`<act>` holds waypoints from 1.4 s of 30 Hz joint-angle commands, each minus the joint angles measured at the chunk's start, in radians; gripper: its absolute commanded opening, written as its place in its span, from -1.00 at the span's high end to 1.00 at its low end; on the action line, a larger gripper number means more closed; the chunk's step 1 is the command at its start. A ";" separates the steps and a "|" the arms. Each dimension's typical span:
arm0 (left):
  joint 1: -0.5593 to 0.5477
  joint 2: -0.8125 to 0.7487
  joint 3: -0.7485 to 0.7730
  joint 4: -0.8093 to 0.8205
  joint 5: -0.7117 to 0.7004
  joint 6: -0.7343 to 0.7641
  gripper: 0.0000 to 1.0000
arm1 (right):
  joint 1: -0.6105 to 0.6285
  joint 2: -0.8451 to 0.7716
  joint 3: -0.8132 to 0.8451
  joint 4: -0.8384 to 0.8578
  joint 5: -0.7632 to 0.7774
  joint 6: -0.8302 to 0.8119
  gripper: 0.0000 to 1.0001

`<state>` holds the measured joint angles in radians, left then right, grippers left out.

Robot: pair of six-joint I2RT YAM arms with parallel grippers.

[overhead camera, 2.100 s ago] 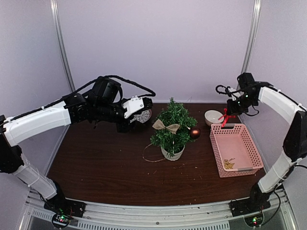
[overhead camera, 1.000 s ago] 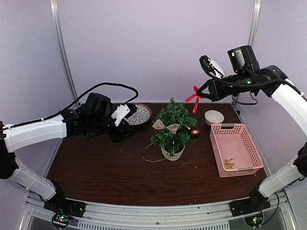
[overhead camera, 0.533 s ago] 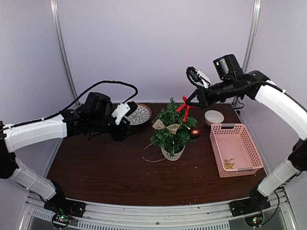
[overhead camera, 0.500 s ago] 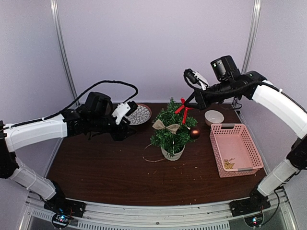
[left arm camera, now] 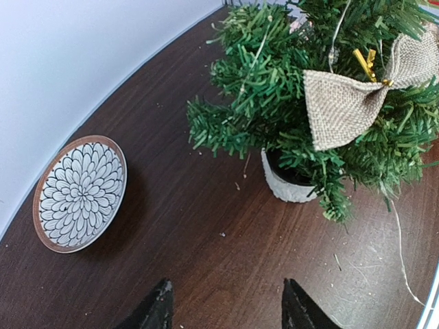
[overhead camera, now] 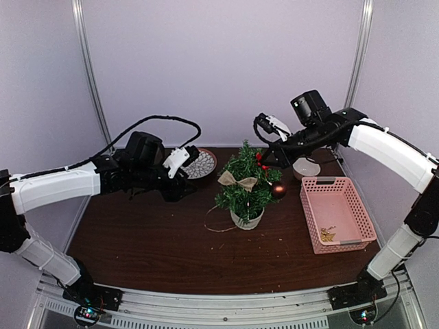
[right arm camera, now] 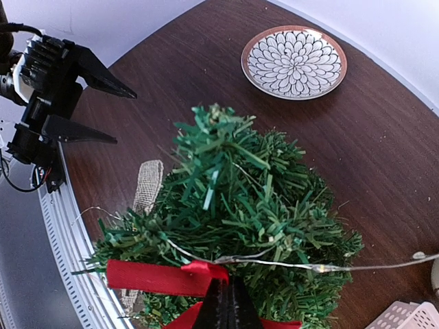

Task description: Decorate the small christmas tree

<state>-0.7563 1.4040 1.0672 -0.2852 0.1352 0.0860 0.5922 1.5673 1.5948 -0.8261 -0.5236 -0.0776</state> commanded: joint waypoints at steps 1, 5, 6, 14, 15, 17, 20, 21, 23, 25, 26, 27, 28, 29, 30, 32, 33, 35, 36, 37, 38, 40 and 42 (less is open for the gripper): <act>0.003 0.014 0.034 0.037 0.021 0.017 -0.08 | -0.006 -0.005 -0.027 -0.005 -0.013 -0.023 0.84; 0.003 0.026 0.035 0.050 0.028 0.005 -0.08 | -0.006 -0.018 -0.031 -0.006 -0.006 -0.022 0.59; 0.003 0.026 0.033 0.054 0.030 -0.001 -0.08 | -0.006 -0.022 -0.020 -0.008 -0.002 -0.018 0.54; 0.003 0.010 -0.025 0.119 0.004 -0.081 -0.18 | -0.014 -0.059 0.060 -0.029 0.021 0.029 -0.01; 0.003 0.008 -0.034 0.129 -0.004 -0.098 -0.21 | -0.024 -0.066 0.062 -0.028 0.022 0.041 -0.08; 0.003 0.003 -0.049 0.145 -0.023 -0.135 -0.25 | -0.041 -0.081 0.061 -0.024 0.020 0.065 -0.14; 0.003 0.001 -0.080 0.171 -0.056 -0.184 -0.29 | -0.081 -0.116 0.037 -0.012 0.010 0.112 -0.17; 0.003 0.000 -0.091 0.184 -0.063 -0.200 -0.29 | -0.098 -0.135 0.016 0.003 0.004 0.134 -0.17; 0.006 -0.006 -0.116 0.206 -0.076 -0.240 -0.29 | -0.135 -0.180 -0.043 0.043 -0.003 0.182 -0.18; 0.016 -0.013 -0.140 0.230 -0.081 -0.289 -0.29 | -0.181 -0.229 -0.109 0.063 -0.007 0.234 -0.18; 0.025 -0.016 -0.154 0.239 -0.084 -0.317 -0.29 | -0.204 -0.246 -0.142 0.062 -0.007 0.258 -0.17; 0.035 -0.021 -0.168 0.248 -0.085 -0.347 -0.29 | -0.230 -0.260 -0.169 0.060 -0.009 0.282 -0.17; 0.044 -0.028 -0.183 0.258 -0.085 -0.375 -0.28 | -0.255 -0.272 -0.201 0.056 -0.012 0.294 -0.16; 0.048 -0.030 -0.198 0.266 -0.083 -0.398 -0.28 | -0.275 -0.279 -0.232 0.052 -0.008 0.303 -0.15; 0.050 -0.032 -0.212 0.273 -0.078 -0.416 -0.26 | -0.293 -0.281 -0.257 0.045 -0.006 0.308 -0.12; 0.049 -0.025 -0.238 0.293 -0.037 -0.440 -0.21 | -0.309 -0.276 -0.302 0.034 -0.002 0.307 -0.08; 0.049 -0.021 -0.253 0.320 -0.016 -0.455 -0.19 | -0.311 -0.271 -0.323 0.033 0.006 0.306 -0.07; 0.046 -0.016 -0.296 0.382 0.014 -0.491 -0.12 | -0.314 -0.267 -0.371 0.052 0.017 0.316 -0.03; 0.041 -0.019 -0.324 0.424 0.016 -0.503 -0.11 | -0.315 -0.265 -0.404 0.070 0.016 0.321 -0.02; 0.032 -0.020 -0.344 0.460 0.013 -0.507 -0.10 | -0.315 -0.265 -0.429 0.085 0.014 0.325 0.00; 0.021 -0.018 -0.362 0.483 0.004 -0.508 -0.10 | -0.316 -0.265 -0.450 0.097 0.011 0.330 0.02; -0.003 -0.010 -0.370 0.493 -0.023 -0.512 -0.10 | -0.316 -0.271 -0.493 0.124 0.010 0.343 0.04; -0.025 -0.005 -0.377 0.502 -0.043 -0.529 -0.10 | -0.320 -0.283 -0.508 0.098 0.024 0.344 0.08</act>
<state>-0.7414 1.3987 0.7040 0.0841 0.1112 -0.3912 0.2806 1.3052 1.1152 -0.7589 -0.5194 0.2401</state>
